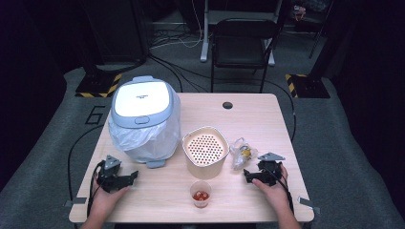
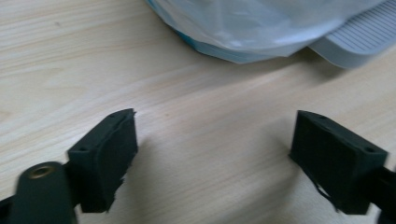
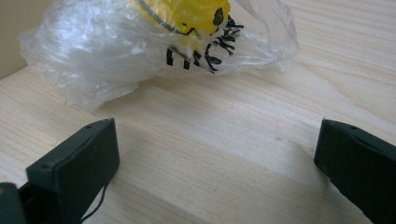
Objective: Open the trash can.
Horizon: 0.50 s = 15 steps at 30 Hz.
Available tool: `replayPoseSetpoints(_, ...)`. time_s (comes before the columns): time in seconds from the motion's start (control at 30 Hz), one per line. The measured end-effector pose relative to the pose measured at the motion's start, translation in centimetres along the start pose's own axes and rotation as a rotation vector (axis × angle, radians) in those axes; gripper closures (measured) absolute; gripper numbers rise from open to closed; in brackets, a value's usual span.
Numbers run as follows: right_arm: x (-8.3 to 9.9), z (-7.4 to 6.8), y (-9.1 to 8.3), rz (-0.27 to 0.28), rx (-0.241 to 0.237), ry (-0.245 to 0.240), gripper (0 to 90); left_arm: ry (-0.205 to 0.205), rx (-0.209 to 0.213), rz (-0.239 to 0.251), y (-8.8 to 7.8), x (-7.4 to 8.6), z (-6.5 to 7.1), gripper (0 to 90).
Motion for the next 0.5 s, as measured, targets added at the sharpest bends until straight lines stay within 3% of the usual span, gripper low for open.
replayPoseSetpoints(0.2,-0.06,-0.05,0.05,0.004,0.0,0.007,0.0,0.007,0.01,-0.015,-0.17,0.15,0.09,13.8)
replayPoseSetpoints(0.23,-0.05,-0.02,0.04,0.003,-0.001,0.001,0.0,-0.005,-0.003,0.004,-0.06,0.04,0.03,14.1)
replayPoseSetpoints(0.4,-0.01,0.03,0.01,0.0,0.0,-0.003,0.0,-0.003,-0.006,-0.007,-0.18,0.07,0.03,14.3)
replayPoseSetpoints(0.5,-0.06,-0.03,0.04,0.004,0.0,0.004,0.0,-0.003,-0.01,0.015,-0.27,0.04,0.08,19.0)
Point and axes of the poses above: each handheld gripper's, and its own axes: y roughly forward along the jaws, x roughly out of its underside, z roughly to its right, the point moved 8 cm from there along y, roughly forward along the jaws, and after that the axes turned 5 degrees about -x, right-handed, at the moved point
